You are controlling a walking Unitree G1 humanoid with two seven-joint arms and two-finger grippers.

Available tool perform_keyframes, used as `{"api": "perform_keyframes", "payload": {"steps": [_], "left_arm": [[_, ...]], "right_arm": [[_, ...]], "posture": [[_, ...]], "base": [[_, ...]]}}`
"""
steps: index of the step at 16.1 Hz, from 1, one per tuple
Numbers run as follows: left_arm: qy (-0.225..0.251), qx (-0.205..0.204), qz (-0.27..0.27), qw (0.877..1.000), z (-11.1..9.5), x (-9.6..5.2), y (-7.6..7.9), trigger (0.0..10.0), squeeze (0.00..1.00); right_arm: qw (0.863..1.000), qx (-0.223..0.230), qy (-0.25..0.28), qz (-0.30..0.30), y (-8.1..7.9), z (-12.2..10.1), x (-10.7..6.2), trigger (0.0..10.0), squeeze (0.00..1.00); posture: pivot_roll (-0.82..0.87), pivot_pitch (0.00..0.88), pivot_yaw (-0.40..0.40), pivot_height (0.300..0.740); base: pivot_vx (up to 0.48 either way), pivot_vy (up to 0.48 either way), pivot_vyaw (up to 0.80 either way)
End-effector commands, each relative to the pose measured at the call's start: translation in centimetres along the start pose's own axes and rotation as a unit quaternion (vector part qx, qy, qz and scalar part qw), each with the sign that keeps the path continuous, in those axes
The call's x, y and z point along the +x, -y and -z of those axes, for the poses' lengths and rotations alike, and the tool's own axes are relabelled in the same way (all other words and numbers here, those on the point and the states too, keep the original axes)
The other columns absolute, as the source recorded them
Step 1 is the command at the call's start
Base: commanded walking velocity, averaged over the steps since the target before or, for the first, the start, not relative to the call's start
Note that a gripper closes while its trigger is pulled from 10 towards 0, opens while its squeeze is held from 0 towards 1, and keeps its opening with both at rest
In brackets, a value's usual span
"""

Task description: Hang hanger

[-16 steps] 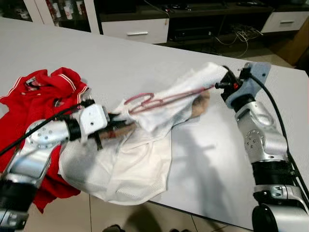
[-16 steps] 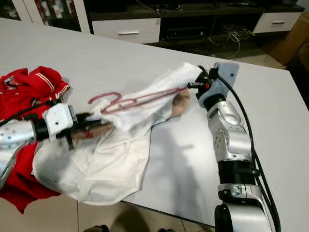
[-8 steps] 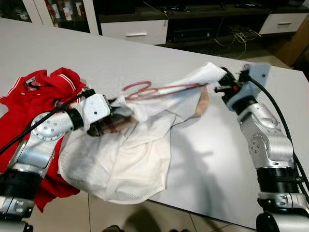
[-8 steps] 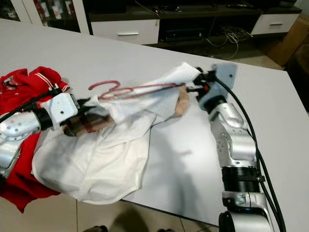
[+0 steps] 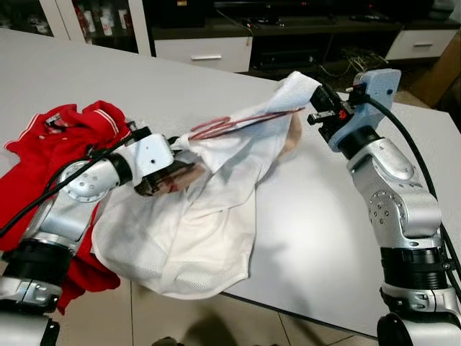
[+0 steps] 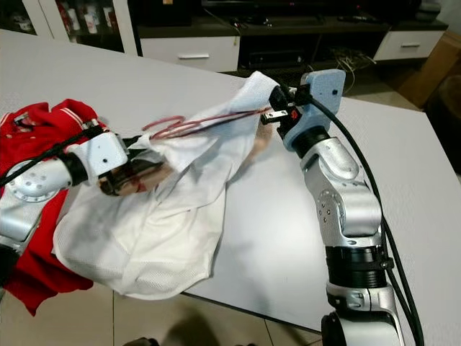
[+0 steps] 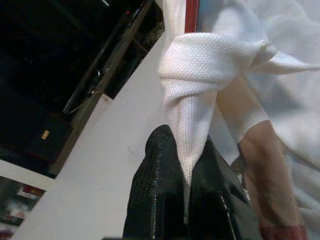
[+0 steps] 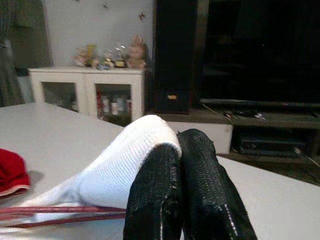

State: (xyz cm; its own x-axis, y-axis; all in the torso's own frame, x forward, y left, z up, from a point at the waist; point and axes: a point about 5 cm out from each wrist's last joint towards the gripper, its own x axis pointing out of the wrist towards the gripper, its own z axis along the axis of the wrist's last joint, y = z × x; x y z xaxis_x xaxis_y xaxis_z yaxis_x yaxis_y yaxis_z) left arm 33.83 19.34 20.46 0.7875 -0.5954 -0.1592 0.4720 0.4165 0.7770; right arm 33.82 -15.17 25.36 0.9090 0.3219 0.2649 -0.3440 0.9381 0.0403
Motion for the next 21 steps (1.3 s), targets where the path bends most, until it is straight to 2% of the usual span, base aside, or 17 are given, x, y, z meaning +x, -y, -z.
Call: {"api": "perform_keyframes", "payload": {"steps": [1,2,3,4,5,7,21], "left_arm": [[-0.001,0.013,0.0,1.0,-0.3,0.4,0.0,0.0,0.0],[0.0,0.014,-0.001,1.0,-0.4,0.4,-0.1,0.0,0.0],[0.051,-0.006,-0.003,0.999,-1.5,0.2,-0.2,0.0,0.0],[0.067,-0.013,-0.001,0.998,-1.8,0.2,-0.1,0.0,0.0],[0.108,-0.018,0.022,0.994,-2.6,-0.2,0.5,0.0,0.0],[0.135,-0.028,0.059,0.989,-3.1,-0.6,1.6,0.0,0.0],[0.135,-0.028,0.059,0.989,-3.1,-0.6,1.6,0.0,0.0]], "right_arm": [[0.999,-0.011,-0.01,0.04,1.3,-0.1,-0.1,0.0,0.0],[0.998,-0.017,-0.016,0.054,1.8,0.1,-0.1,0.0,0.0],[0.989,-0.029,-0.052,0.136,4.7,1.8,-0.8,0.0,0.0],[0.986,-0.031,-0.06,0.155,5.3,2.2,-1.0,0.0,0.0],[0.981,-0.031,-0.07,0.179,6.3,2.8,-1.3,0.0,0.0],[0.979,-0.027,-0.071,0.192,6.6,3.2,-1.2,0.0,0.0],[0.979,-0.027,-0.071,0.192,6.6,3.2,-1.2,0.0,0.0]], "posture": [[0.07,0.058,-0.071,0.74],[0.07,0.058,-0.071,0.74],[0.07,0.058,-0.069,0.74],[0.07,0.059,-0.069,0.74],[0.07,0.06,-0.068,0.74],[0.08,0.059,-0.067,0.74],[0.08,0.059,-0.067,0.74]], "base": [[0.0,0.0,0.0],[0.0,0.0,0.0],[0.0,0.0,0.0],[0.0,0.0,0.0],[0.0,0.0,0.0],[0.0,0.0,0.0],[0.0,0.0,0.0]]}}
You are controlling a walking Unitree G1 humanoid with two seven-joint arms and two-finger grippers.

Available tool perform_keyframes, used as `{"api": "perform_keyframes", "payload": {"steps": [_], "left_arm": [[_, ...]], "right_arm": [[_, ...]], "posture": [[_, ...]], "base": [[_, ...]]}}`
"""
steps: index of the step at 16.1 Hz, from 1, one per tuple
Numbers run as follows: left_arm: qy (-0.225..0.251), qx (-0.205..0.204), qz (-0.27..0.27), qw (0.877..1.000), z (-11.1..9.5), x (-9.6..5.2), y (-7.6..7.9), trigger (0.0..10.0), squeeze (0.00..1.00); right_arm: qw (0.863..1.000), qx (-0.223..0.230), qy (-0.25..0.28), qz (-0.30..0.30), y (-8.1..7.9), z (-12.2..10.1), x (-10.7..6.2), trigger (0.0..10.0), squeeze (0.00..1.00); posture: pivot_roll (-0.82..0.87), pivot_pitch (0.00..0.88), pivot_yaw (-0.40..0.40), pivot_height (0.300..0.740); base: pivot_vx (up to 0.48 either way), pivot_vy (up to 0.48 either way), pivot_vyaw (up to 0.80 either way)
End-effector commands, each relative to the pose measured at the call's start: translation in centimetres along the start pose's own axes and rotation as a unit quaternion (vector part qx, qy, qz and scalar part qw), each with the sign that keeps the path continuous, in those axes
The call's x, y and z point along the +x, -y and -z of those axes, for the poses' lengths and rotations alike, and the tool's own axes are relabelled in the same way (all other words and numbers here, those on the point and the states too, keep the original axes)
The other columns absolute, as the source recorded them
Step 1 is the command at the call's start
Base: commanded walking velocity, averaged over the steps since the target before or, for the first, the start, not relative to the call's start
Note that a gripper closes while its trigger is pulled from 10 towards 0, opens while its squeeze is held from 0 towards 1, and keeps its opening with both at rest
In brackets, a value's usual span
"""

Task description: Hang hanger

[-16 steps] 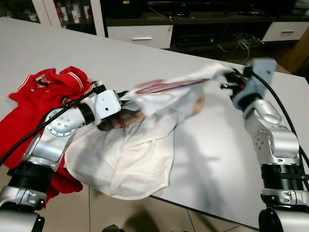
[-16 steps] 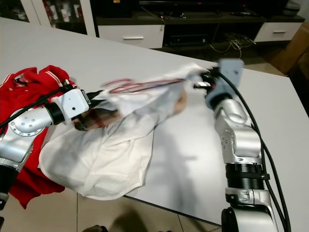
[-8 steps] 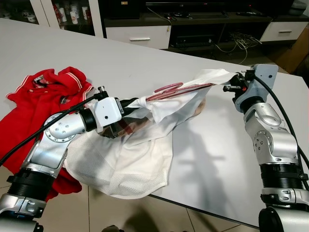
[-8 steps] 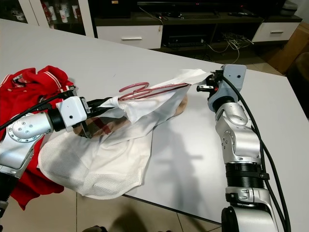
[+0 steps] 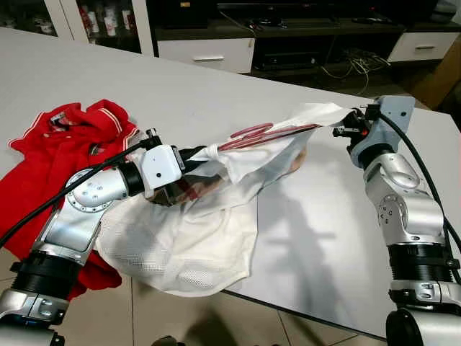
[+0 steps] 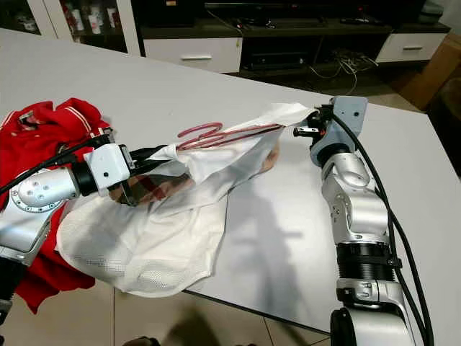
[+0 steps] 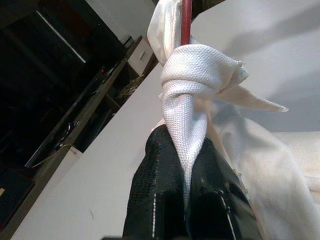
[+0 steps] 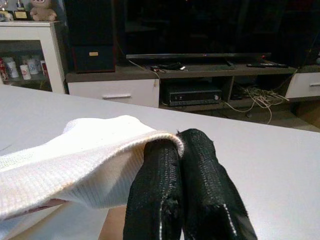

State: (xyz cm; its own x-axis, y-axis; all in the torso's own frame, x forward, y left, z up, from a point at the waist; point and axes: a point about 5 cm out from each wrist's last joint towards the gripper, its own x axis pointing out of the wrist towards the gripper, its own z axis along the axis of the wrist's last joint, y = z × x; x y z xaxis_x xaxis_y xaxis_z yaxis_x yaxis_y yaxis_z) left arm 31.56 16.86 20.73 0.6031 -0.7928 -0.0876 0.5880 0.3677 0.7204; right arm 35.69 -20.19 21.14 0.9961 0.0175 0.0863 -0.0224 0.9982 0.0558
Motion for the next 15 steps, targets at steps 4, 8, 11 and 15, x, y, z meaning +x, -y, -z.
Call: {"api": "perform_keyframes", "payload": {"steps": [4,8,11,15], "left_arm": [[0.038,-0.063,0.04,0.996,-0.2,-0.7,1.3,0.0,0.0],[0.066,-0.099,0.062,0.991,-0.7,-0.8,2.1,0.0,0.0],[0.066,-0.105,0.068,0.99,-0.7,-0.9,2.3,0.0,0.0],[0.081,-0.106,0.036,0.99,-0.9,-1.1,1.6,0.0,0.0]], "right_arm": [[0.997,0.002,0.02,-0.078,-1.8,-0.2,-0.1,3.2,0.0],[0.994,0.005,0.022,-0.108,-2.9,0.6,-0.5,0.0,0.0],[0.993,0.007,0.04,-0.108,-2.8,0.0,-0.5,0.0,0.0],[0.997,-0.016,0.011,-0.071,-1.5,2.0,-0.7,0.0,0.0]], "posture": [[0.08,0.053,-0.06,0.74],[0.07,0.055,-0.058,0.74],[0.07,0.055,-0.061,0.74],[0.07,0.057,-0.066,0.74]], "base": [[0.0,0.0,0.0],[0.0,0.0,0.0],[0.0,0.0,0.0],[0.0,0.0,0.0]]}}
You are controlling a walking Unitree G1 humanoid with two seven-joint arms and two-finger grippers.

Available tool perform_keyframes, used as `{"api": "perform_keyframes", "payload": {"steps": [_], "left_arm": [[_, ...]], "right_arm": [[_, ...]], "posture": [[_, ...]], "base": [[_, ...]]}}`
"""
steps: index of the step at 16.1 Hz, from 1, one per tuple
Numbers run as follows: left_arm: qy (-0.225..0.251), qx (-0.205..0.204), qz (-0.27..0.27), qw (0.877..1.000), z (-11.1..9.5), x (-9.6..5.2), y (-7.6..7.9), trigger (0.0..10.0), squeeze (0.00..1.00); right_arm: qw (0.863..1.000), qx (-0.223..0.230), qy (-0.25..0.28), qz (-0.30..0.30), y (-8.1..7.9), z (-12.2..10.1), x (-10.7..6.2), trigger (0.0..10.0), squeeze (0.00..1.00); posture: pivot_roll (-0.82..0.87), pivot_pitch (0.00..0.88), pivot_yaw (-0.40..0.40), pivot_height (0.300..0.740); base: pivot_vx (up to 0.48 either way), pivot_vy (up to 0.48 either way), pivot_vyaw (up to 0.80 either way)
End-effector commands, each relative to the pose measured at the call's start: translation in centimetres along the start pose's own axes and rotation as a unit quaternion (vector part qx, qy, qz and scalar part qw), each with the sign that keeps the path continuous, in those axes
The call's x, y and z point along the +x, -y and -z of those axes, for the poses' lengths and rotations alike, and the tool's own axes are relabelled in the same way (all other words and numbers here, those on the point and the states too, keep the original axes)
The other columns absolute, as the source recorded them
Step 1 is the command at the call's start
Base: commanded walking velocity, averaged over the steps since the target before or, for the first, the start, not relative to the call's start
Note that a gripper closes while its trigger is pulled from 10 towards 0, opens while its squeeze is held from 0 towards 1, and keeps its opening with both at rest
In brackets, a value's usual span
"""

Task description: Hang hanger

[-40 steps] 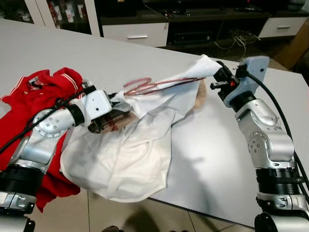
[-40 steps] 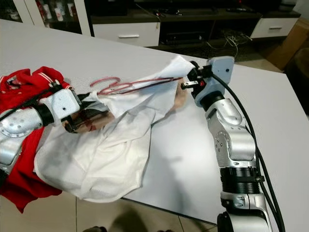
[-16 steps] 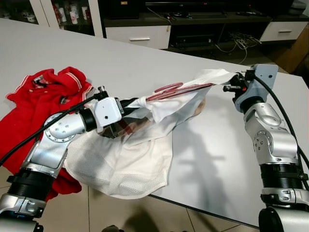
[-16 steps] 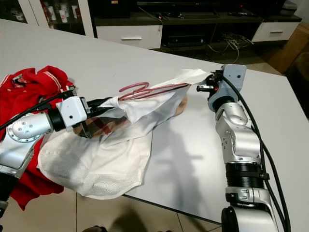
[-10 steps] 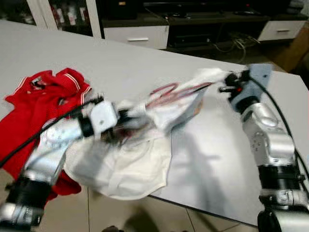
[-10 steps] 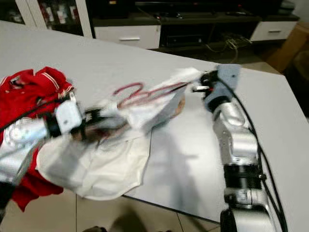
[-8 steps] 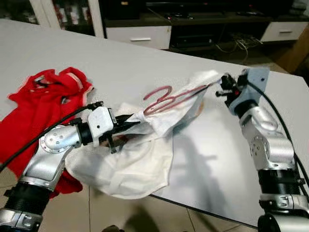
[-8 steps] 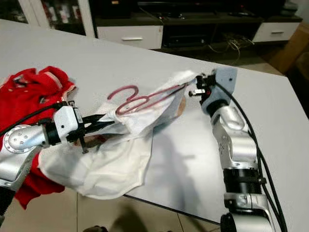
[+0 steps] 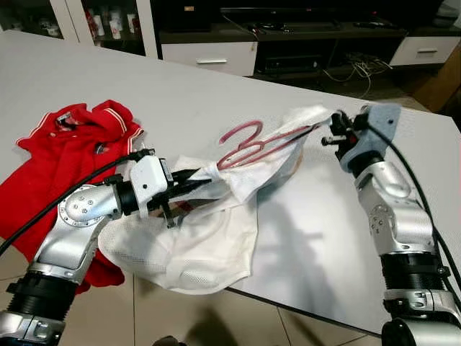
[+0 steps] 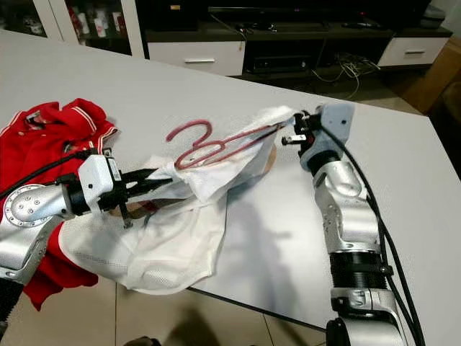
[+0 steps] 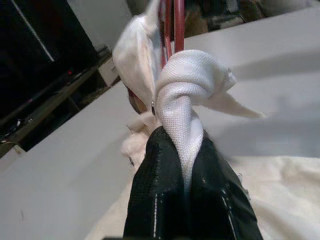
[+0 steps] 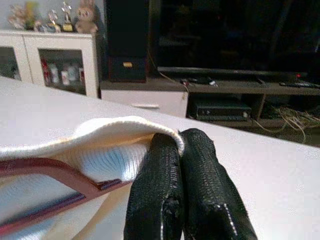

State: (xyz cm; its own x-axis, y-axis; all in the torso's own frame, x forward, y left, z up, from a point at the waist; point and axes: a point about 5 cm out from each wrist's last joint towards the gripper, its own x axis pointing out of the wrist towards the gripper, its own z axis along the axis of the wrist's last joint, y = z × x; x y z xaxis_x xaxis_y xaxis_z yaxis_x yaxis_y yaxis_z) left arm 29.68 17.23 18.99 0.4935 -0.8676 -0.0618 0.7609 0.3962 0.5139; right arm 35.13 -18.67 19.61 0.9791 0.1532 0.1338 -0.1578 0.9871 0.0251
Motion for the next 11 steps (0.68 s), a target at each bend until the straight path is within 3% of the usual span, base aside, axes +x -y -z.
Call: {"api": "perform_keyframes", "payload": {"steps": [1,5,9,11], "left_arm": [[0.038,0.018,-0.004,0.999,-1.6,0.2,-0.4,0.0,0.0],[0.037,0.017,0.003,0.999,-1.5,0.3,-0.3,0.0,0.0],[0.042,0.021,-0.004,0.999,-1.5,0.4,-0.4,0.0,0.0],[0.059,0.012,0.012,0.998,-2.0,0.8,0.1,0.0,0.0]], "right_arm": [[1.0,-0.006,-0.02,-0.005,-0.3,1.1,-0.2,0.0,0.0],[1.0,0.002,-0.018,-0.009,-0.9,1.1,0.1,0.0,0.0],[0.999,0.02,-0.027,0.013,0.0,1.5,0.2,0.0,0.0],[0.998,0.036,-0.048,-0.015,-1.1,2.3,0.3,0.0,0.0]], "posture": [[0.07,0.057,-0.065,0.74],[0.07,0.057,-0.061,0.74],[0.07,0.057,-0.062,0.74],[0.06,0.061,-0.063,0.74]], "base": [[0.0,0.0,0.0],[0.0,0.0,0.0],[0.0,0.0,0.0],[0.0,0.0,0.0]]}}
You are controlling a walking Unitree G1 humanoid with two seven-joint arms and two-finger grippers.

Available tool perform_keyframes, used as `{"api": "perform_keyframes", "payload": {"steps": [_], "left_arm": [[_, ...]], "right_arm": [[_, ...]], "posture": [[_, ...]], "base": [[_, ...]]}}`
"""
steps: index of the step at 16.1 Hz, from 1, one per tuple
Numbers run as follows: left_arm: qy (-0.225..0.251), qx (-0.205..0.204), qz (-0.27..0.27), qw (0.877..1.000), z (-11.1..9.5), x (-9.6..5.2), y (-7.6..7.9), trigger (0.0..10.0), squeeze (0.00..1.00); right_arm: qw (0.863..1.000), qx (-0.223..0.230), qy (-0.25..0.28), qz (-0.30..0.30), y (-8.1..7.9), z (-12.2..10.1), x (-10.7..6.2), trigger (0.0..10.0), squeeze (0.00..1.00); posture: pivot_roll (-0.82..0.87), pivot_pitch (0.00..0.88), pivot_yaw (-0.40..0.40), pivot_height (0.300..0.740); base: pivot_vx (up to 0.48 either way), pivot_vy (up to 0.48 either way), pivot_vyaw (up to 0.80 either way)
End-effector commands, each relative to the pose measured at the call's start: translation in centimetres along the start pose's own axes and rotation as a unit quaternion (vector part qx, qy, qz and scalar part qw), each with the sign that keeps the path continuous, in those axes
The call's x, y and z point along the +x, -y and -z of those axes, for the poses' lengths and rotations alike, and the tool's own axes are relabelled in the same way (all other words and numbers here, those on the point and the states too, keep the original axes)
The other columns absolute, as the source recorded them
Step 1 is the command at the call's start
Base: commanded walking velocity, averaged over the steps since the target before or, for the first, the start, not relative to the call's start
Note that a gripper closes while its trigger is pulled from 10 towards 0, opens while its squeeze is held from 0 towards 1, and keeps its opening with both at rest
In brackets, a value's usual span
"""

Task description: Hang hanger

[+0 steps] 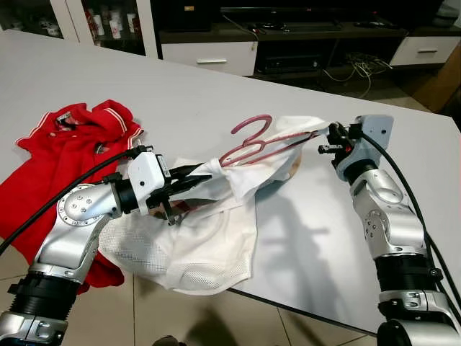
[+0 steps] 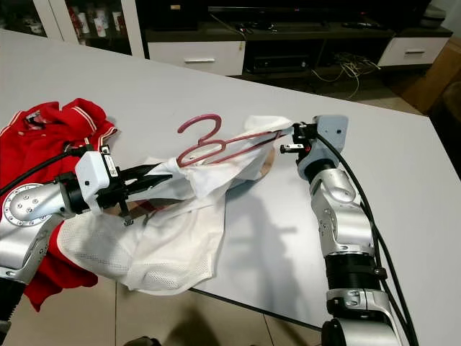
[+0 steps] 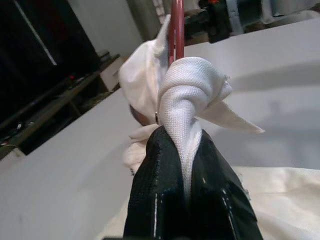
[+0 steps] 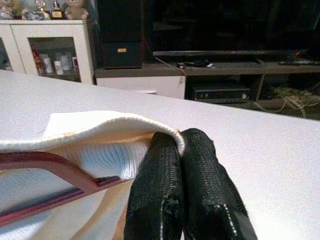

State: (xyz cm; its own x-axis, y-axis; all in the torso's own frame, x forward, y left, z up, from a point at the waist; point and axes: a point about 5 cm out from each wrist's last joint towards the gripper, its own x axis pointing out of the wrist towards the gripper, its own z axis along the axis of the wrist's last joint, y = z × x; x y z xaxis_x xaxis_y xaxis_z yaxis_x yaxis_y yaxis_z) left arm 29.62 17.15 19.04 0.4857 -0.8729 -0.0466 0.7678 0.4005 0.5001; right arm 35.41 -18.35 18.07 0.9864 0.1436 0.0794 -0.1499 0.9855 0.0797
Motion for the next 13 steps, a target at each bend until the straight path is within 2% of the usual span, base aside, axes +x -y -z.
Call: {"api": "perform_keyframes", "payload": {"steps": [1,2,3,4,5,8,9,10,11,12,13], "left_arm": [[0.051,0.019,0.015,0.998,-1.9,0.8,0.2,0.0,0.0],[0.066,-0.003,0.04,0.997,-2.2,1.3,1.2,0.0,0.0],[0.064,-0.007,0.053,0.997,-2.1,1.5,1.7,0.0,0.0],[0.044,-0.01,0.089,0.995,-1.5,1.7,3.0,0.0,0.0],[0.033,-0.011,0.104,0.994,-1.1,1.8,3.5,0.0,0.0],[0.025,-0.007,0.1,0.995,-0.8,1.6,3.6,0.0,0.0],[0.033,-0.005,0.084,0.996,-1.2,1.4,3.1,0.0,0.0],[0.034,-0.003,0.08,0.996,-1.3,1.4,2.9,0.0,0.0],[0.033,-0.003,0.08,0.996,-1.3,1.4,2.9,0.0,0.0],[0.01,0.005,0.084,0.996,-0.7,1.1,2.9,0.0,0.0],[-0.009,0.014,0.087,0.996,-0.2,0.9,2.9,0.0,0.0]], "right_arm": [[0.999,0.011,-0.021,-0.026,-1.0,0.7,0.2,0.0,0.0],[0.997,0.017,-0.042,-0.058,-1.9,1.2,0.4,0.0,0.0],[0.997,0.024,-0.046,-0.065,-2.1,1.4,0.4,0.0,0.0],[0.996,0.048,-0.041,-0.062,-1.9,1.1,0.6,0.0,0.0],[0.997,0.042,-0.036,-0.052,-1.6,0.8,0.8,0.0,0.0],[0.999,0.037,-0.011,-0.017,-0.3,0.0,1.0,0.0,0.0],[0.999,0.052,-0.001,0.007,0.6,-0.1,1.0,0.0,0.0],[0.998,0.066,0.002,0.005,0.7,-0.1,1.1,0.0,0.0],[0.997,0.071,0.001,-0.01,0.4,-0.1,1.1,0.0,0.0],[0.994,0.061,-0.004,-0.088,-1.3,-0.2,0.8,0.0,0.0],[0.995,0.047,-0.008,-0.089,-1.2,-0.1,0.8,0.0,0.0]], "posture": [[0.06,0.061,-0.063,0.74],[0.06,0.062,-0.064,0.74],[0.07,0.062,-0.066,0.74],[0.07,0.066,-0.068,0.74],[0.07,0.068,-0.068,0.74],[0.07,0.069,-0.071,0.74],[0.07,0.068,-0.071,0.74],[0.07,0.067,-0.072,0.74],[0.07,0.067,-0.072,0.74],[0.07,0.065,-0.07,0.74],[0.07,0.065,-0.07,0.74]], "base": [[0.0,0.0,0.0],[0.0,0.0,0.0],[0.0,0.0,0.0],[0.0,0.0,0.0],[0.0,0.0,0.0],[0.0,0.0,0.0],[0.0,0.0,0.0],[0.0,0.0,0.0],[0.0,0.0,0.0],[0.0,0.0,0.0],[0.0,0.0,0.0]]}}
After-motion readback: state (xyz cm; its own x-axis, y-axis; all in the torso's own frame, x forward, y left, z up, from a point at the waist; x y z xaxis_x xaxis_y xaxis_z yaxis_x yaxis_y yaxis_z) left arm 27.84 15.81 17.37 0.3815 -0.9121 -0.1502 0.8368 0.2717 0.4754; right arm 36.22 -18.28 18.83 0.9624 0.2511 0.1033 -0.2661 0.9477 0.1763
